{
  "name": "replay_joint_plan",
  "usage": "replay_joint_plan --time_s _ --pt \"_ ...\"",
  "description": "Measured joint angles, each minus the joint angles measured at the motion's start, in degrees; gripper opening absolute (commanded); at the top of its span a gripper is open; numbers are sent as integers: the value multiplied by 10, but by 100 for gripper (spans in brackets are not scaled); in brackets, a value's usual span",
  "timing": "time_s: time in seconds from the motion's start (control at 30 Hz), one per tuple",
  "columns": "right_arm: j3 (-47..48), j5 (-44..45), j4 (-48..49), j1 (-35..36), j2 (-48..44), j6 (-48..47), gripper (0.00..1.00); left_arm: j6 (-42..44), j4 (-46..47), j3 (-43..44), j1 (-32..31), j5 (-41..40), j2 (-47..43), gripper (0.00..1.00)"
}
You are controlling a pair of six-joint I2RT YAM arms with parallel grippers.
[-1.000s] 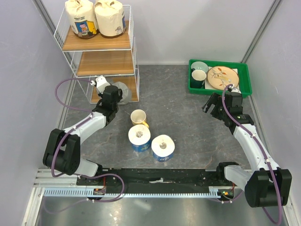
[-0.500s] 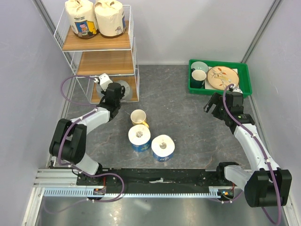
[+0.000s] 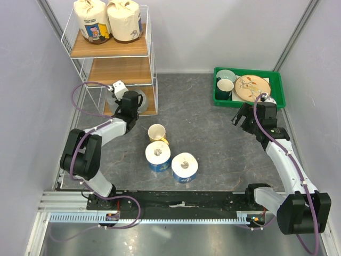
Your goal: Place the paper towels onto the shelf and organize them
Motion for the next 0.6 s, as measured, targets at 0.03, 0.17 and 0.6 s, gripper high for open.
replay_joint_plan --time_s 0.03,0.17,0.6 --pt "1 0 0 0 0 0 98 0 0 1 0 0 2 31" --pt "2 2 0 0 1 0 98 3 1 5 1 0 6 49" --pt "2 4 -6 0 2 0 98 9 19 17 1 4 11 63"
